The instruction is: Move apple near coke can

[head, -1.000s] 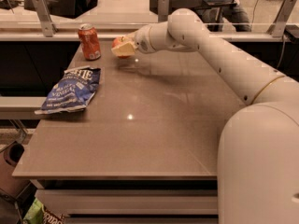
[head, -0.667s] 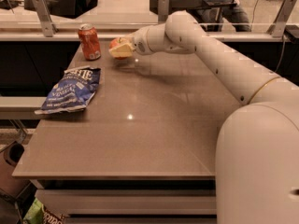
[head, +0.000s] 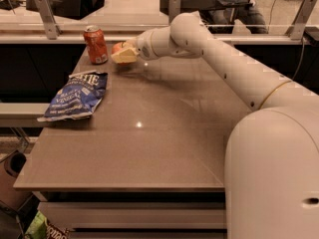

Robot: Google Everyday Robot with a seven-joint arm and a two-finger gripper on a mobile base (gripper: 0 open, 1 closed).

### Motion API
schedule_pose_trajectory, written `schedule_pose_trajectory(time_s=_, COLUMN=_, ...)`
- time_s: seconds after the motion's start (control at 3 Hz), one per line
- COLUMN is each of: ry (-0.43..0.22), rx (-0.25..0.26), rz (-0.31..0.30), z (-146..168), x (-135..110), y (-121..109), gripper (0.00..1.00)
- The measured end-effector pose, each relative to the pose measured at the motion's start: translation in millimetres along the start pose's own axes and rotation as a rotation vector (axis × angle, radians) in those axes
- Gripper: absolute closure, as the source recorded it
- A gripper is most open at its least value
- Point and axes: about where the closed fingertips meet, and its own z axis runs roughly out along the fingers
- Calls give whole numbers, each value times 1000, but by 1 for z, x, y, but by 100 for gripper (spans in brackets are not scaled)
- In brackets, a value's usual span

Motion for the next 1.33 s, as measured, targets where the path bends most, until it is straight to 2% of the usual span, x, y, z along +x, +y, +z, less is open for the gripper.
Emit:
schedule_pose_trajectory(time_s=0.33, ry=11, rx=-12, rz=-11, z=8, x=-1, y=5, gripper=100)
schedule_pose_trajectory(time_s=0.67, ry=23, rx=-18, rz=-16, z=14, x=-1, y=8, gripper=81)
schedule_pose_trajectory(time_s=1.33, ry=23, rx=-27, rz=-15, z=19, x=0, y=12, gripper=35)
